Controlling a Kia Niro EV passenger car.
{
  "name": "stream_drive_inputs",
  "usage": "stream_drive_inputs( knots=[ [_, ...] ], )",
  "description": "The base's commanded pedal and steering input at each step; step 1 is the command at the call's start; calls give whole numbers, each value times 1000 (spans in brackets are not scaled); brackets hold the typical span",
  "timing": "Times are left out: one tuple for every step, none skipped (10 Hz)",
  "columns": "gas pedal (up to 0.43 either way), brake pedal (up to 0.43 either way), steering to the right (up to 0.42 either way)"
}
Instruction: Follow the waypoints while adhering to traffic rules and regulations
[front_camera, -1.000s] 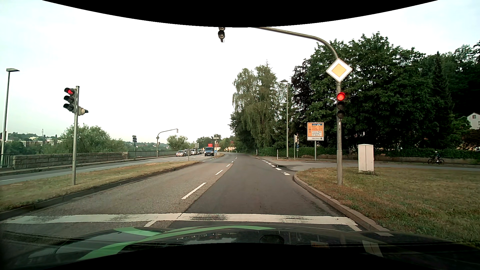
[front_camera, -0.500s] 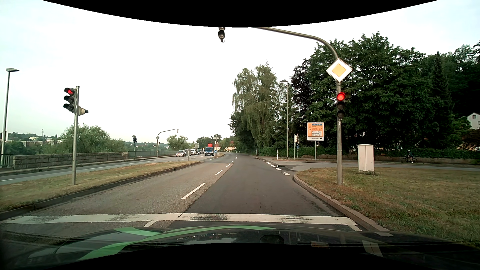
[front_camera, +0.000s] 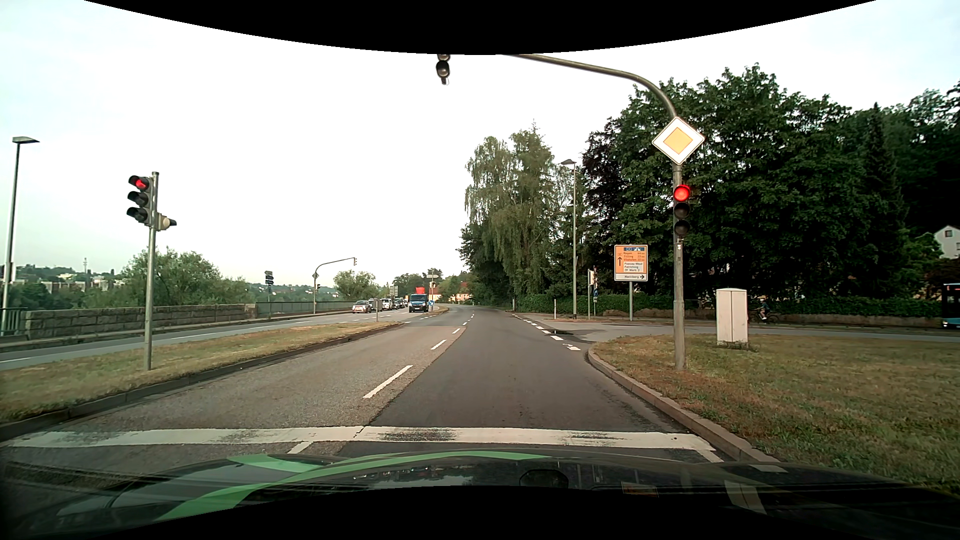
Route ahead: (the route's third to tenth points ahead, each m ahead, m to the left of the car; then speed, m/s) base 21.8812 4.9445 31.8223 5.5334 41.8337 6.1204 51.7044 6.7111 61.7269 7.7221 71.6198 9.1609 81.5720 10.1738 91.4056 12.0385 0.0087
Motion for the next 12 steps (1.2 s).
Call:
stream_drive_inputs(
  knots=[
    [0,238,-12],
    [0,238,-12],
    [0,238,-12],
    [0,238,-12],
    [0,238,-12],
    [0,238,-12],
    [0,238,-12],
    [0,238,-12],
    [0,238,-12],
    [0,238,-12],
    [0,238,-12],
    [0,238,-12]
  ],
)
